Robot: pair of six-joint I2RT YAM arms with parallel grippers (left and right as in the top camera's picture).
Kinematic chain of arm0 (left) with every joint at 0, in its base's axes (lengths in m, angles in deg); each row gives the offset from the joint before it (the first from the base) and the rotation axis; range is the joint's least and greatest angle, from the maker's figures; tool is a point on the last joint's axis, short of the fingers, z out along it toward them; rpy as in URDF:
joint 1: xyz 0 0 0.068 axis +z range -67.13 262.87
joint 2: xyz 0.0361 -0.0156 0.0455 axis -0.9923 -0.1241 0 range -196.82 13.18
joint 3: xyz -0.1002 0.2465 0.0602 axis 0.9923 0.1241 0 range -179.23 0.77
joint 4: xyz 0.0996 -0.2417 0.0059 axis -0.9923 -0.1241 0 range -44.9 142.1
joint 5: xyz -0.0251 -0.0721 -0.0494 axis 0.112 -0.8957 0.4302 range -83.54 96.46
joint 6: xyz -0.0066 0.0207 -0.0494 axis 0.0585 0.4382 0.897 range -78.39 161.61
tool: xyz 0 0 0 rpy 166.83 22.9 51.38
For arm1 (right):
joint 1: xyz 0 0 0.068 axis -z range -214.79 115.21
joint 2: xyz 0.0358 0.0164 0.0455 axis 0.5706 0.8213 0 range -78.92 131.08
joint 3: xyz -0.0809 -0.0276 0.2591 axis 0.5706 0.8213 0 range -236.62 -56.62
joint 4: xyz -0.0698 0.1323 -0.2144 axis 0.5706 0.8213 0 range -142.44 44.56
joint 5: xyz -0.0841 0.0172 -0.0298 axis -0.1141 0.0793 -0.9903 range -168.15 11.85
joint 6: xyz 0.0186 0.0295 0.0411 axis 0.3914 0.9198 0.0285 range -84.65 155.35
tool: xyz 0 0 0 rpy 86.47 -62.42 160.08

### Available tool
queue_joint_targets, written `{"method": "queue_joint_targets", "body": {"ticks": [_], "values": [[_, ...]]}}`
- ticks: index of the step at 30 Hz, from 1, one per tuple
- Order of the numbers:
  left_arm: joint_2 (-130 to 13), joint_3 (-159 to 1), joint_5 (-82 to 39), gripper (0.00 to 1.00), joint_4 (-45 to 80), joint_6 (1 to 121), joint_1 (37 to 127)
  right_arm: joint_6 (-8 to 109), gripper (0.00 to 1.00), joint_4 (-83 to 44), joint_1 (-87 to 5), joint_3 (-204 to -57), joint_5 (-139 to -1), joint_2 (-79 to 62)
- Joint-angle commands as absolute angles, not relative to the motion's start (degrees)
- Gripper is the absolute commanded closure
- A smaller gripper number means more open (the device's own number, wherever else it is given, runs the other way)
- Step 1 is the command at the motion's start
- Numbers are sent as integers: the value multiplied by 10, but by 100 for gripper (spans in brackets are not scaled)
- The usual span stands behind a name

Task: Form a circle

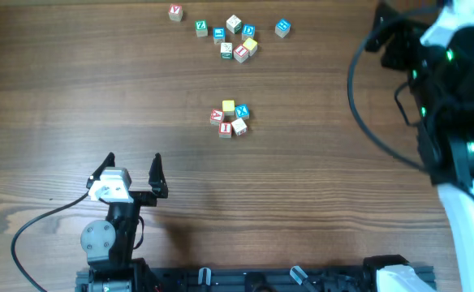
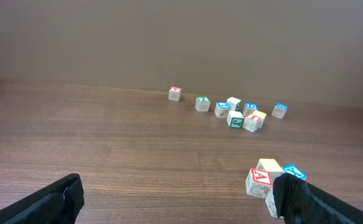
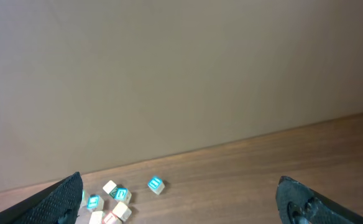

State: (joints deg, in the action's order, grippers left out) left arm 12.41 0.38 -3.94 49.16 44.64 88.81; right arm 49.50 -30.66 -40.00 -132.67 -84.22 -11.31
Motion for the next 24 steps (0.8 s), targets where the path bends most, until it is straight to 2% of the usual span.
{"method": "queue_joint_targets", "body": {"ticks": [1, 7, 10, 17, 19, 24], "values": [[130, 4, -42, 0, 486, 435, 886, 391, 0, -305, -404, -1195, -814, -165], [130, 4, -42, 0, 486, 435, 886, 187, 0, -488, -404, -904, -624, -216], [130, 4, -42, 0, 486, 435, 886, 190, 0, -585, -404, -795, -606, -219], [130, 4, -42, 0, 486, 435, 886, 189, 0, -594, -403, -694, -614, -236], [130, 4, -42, 0, 486, 435, 886, 192, 0, -630, -398, -668, -615, -241], [130, 4, -42, 0, 486, 435, 886, 237, 0, -665, -384, -629, -615, -241]]}}
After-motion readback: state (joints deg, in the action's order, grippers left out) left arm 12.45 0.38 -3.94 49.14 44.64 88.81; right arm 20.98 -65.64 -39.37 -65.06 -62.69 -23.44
